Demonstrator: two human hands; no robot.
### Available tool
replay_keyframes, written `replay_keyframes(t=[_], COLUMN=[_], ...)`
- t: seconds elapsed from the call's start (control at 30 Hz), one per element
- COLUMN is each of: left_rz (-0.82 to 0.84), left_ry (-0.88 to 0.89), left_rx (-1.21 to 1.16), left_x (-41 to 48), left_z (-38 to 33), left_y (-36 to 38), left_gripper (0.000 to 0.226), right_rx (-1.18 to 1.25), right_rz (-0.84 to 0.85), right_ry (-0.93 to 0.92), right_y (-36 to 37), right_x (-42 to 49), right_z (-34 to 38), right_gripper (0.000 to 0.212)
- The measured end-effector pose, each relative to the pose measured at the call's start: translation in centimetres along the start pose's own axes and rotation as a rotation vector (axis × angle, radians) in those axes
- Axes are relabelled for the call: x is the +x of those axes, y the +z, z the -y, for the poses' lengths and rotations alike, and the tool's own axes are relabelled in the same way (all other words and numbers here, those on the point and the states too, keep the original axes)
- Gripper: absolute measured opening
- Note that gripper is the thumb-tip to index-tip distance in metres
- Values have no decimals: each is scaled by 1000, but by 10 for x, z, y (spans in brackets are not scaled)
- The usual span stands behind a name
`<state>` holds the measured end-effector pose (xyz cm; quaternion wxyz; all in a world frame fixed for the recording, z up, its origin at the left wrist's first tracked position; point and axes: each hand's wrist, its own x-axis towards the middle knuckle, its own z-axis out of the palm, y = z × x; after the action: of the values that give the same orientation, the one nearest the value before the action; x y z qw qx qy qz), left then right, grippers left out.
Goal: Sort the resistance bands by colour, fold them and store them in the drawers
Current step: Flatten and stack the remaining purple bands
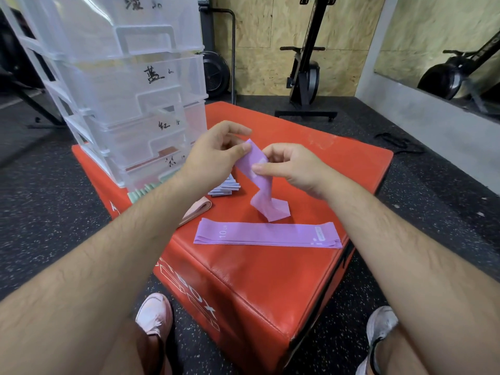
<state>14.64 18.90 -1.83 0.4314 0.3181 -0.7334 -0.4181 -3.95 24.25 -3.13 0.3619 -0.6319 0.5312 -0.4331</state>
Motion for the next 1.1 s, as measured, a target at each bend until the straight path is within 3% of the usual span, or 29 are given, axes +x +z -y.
replay_keyframes(t=[0.1, 0.23, 0.43, 0.6, 0.7, 0.93, 1.1], left_rz=[-59, -141, -238, -307, -284, -283, -279], left_ry=[14, -3, -86, -166, -259, -397, -456], left_rx=[0, 17, 91, 74, -23, -107, 40], left_x=[-3, -3, -7, -12, -19, -49, -68], left_z=[0, 5, 16, 23, 31, 49, 77], left_y=[-6, -14, -21, -20, -24, -19, -25], left_gripper=[18, 19, 33, 20, 14, 24, 27], right_rx=[-52, -286, -519, -650, -665, -585, -471], right_rz=[36, 164, 198, 217, 191, 76, 33], right_ry=[54, 169, 289, 339, 354, 402, 512], right_y=[-5, -19, -42, -55, -63, -80, -81], right_x=[-3, -13, -29, -43, -50, -71, -84], right_z=[2, 0, -15, -20, -21, -31, -52], right_gripper=[21, 5, 15, 12, 8, 15, 20])
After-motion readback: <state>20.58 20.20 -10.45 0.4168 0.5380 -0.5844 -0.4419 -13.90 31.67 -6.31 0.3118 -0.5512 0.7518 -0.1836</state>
